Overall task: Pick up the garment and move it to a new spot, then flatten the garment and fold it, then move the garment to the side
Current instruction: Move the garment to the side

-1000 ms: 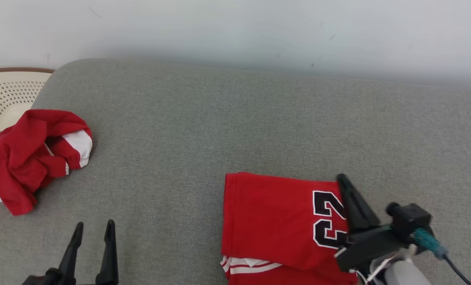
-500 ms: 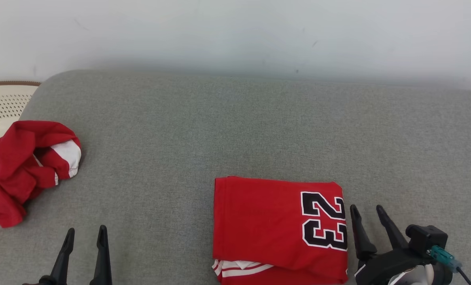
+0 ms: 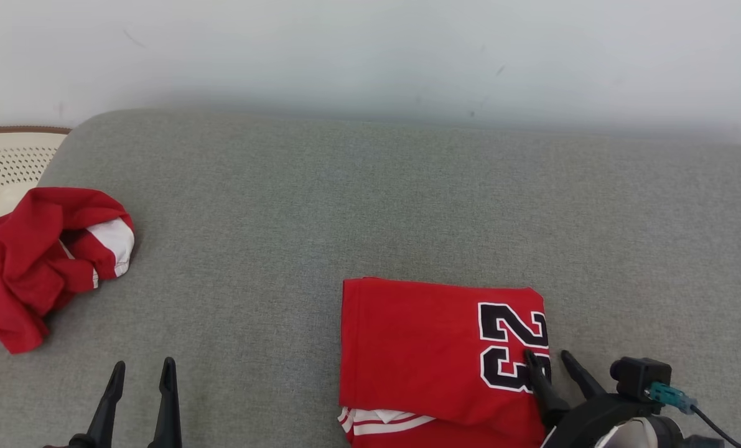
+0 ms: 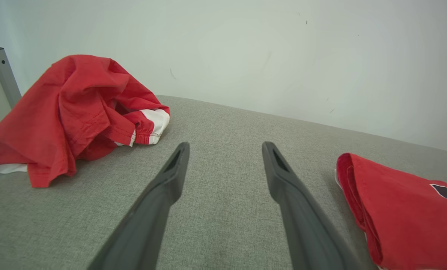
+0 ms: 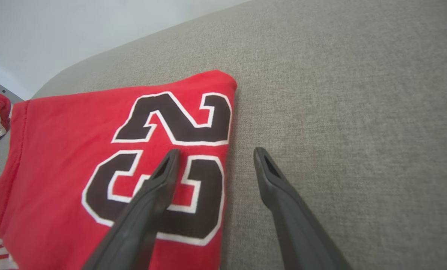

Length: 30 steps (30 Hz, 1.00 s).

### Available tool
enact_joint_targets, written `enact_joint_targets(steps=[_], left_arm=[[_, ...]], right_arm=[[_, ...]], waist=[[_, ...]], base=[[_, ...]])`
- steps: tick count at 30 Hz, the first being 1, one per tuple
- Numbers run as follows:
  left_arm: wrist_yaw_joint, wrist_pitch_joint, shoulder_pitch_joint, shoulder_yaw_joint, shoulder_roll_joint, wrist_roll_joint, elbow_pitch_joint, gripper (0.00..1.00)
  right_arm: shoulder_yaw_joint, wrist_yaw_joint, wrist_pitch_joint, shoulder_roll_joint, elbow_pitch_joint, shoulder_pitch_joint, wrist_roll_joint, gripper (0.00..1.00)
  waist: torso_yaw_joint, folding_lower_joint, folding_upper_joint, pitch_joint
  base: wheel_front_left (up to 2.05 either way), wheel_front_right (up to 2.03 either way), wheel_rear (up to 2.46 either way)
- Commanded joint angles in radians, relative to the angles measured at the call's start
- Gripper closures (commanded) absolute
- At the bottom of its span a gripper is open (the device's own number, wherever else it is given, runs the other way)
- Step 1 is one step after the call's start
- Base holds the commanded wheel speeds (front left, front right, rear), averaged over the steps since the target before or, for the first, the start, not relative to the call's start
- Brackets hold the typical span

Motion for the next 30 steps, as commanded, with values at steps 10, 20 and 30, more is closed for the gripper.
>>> enact_joint_targets(steps=[10, 20, 30], left_arm=[[-0.001, -0.004, 0.007, 0.006, 0.0, -0.008, 0.001, 0.0], [0.009, -0.004, 0.013, 0.01, 0.0, -0.018, -0.006, 0.0], [-0.006, -0.004, -0.028, 0.014, 0.0, -0.013, -0.039, 0.0]], right_arm=[[0.088, 0.001, 0.057, -0.01, 0.032, -0.032, 0.077, 0.91], [0.098, 0.001, -0.013, -0.067, 0.032, -0.109, 0.058, 1.0], [0.064, 0.001, -0.026, -0.153, 0.119, -0.336, 0.005, 1.0]], waist=[[0.013, 0.0, 0.0, 0.002], [-0.006, 0.0, 0.0, 0.009], [-0.05, 0.0, 0.0, 0.088]], base=[[0.0, 0.0, 0.0], [0.0, 0.0, 0.0], [0.0, 0.0, 0.0]])
